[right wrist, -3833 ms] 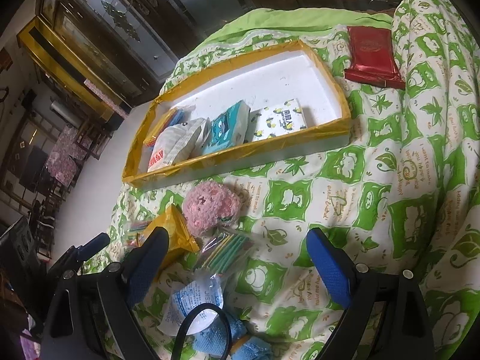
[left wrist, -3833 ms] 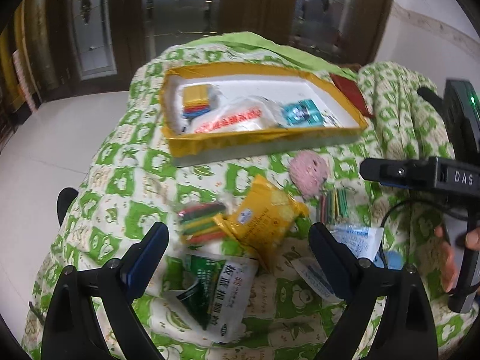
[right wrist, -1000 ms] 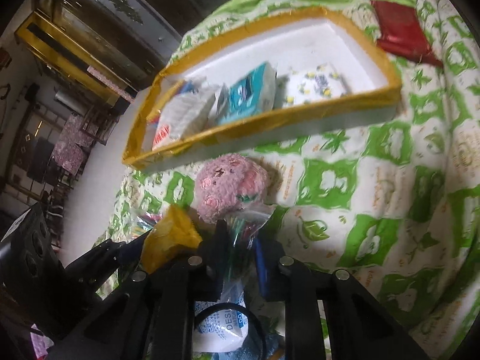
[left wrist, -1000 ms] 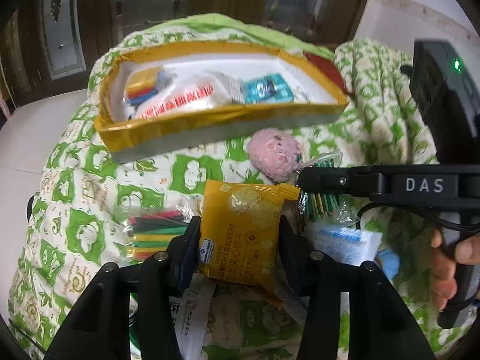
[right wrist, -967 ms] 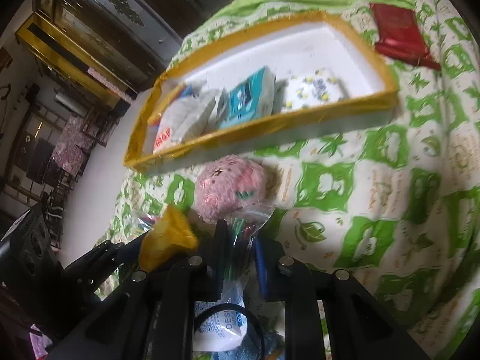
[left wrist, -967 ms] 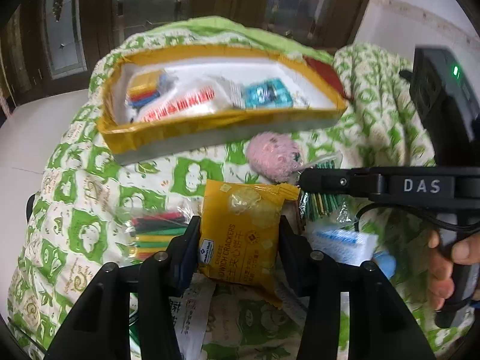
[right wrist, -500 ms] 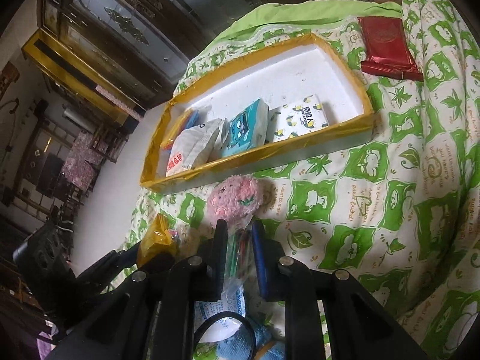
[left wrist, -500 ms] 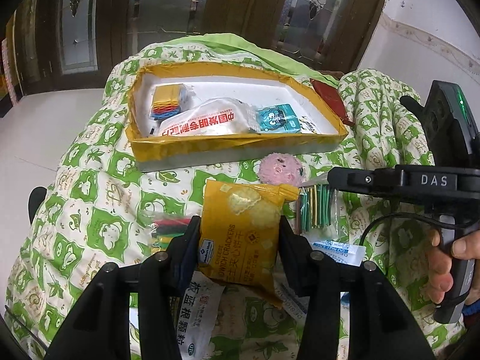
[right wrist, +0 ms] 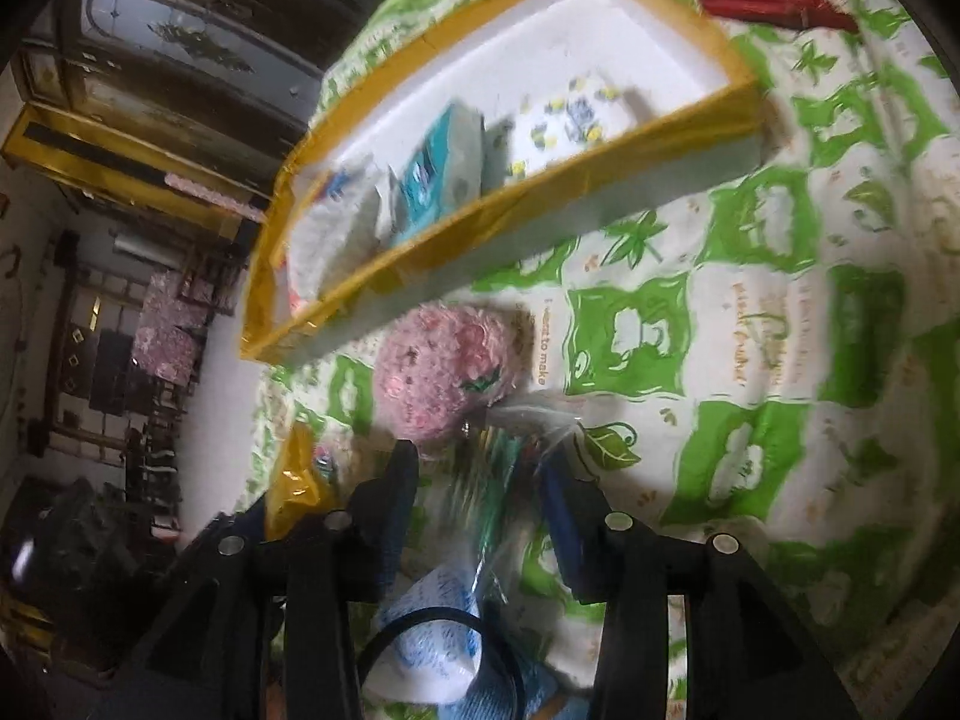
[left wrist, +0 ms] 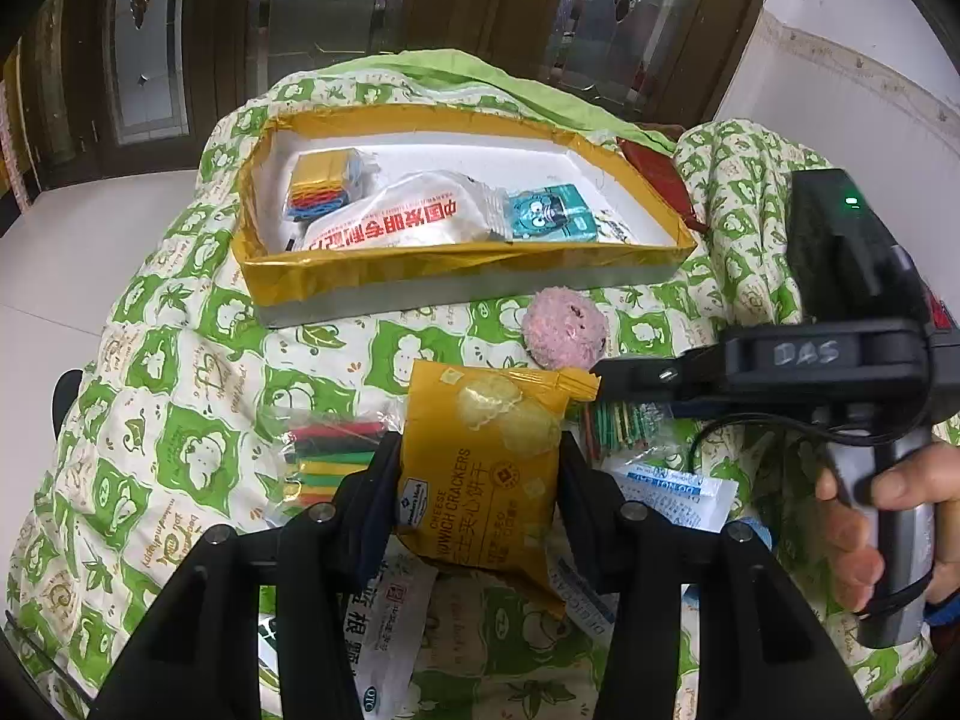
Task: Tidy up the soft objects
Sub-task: 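Lift the cracker bag and green-stick bag above the pile with both tools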
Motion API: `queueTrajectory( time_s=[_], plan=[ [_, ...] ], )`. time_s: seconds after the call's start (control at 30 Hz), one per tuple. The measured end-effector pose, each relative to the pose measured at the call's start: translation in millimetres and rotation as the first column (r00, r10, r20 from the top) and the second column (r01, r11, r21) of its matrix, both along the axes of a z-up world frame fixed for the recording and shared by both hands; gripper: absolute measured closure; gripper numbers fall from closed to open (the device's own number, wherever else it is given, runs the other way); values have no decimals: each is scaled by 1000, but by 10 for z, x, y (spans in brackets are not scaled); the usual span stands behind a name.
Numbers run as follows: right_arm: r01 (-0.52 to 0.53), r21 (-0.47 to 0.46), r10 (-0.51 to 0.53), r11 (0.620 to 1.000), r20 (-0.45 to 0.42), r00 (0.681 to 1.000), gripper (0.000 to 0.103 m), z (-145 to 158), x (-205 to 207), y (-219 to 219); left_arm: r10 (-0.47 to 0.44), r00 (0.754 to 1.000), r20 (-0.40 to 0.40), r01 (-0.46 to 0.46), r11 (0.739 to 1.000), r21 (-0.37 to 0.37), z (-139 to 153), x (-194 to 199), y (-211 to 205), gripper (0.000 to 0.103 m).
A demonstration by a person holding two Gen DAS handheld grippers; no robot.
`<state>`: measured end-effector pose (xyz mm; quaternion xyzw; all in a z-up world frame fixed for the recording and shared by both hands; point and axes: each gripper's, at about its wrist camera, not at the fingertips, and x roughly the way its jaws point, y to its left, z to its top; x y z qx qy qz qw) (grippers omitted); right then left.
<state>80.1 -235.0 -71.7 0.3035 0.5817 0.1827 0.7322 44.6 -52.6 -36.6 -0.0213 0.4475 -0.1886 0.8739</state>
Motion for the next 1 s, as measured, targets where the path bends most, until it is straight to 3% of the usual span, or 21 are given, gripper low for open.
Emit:
queueTrajectory(
  time_s=[0.03, 0.07, 0.17, 0.27, 0.47, 1.0],
  plan=[
    [-15, -29, 16, 999, 5, 1000, 65, -15, 9, 54, 0, 1000, -1, 0, 1000, 2, -4, 0, -1, 55],
    [-25, -62, 26, 998, 16, 1000, 79, -4, 9, 86, 0, 1000, -2, 0, 1000, 2, -7, 3, -4, 55],
    [-38, -85, 43, 996, 55, 998, 86, 85, -9, 114, 3, 1000, 0, -3, 1000, -2, -1, 0, 5, 55],
    [-36, -67, 42, 997, 96, 995, 87, 198, -59, 96, 8, 1000, 3, -8, 1000, -10, 12, -4, 26, 55],
    [24, 24, -26, 999, 86, 996, 87, 238, -86, -154, 18, 1000, 9, -18, 1000, -25, 42, -12, 67, 55],
    [43, -49, -35, 998, 152, 988, 87, 370, -88, -185, 32, 999, 24, -31, 999, -40, 91, -13, 109, 55]
  ],
)
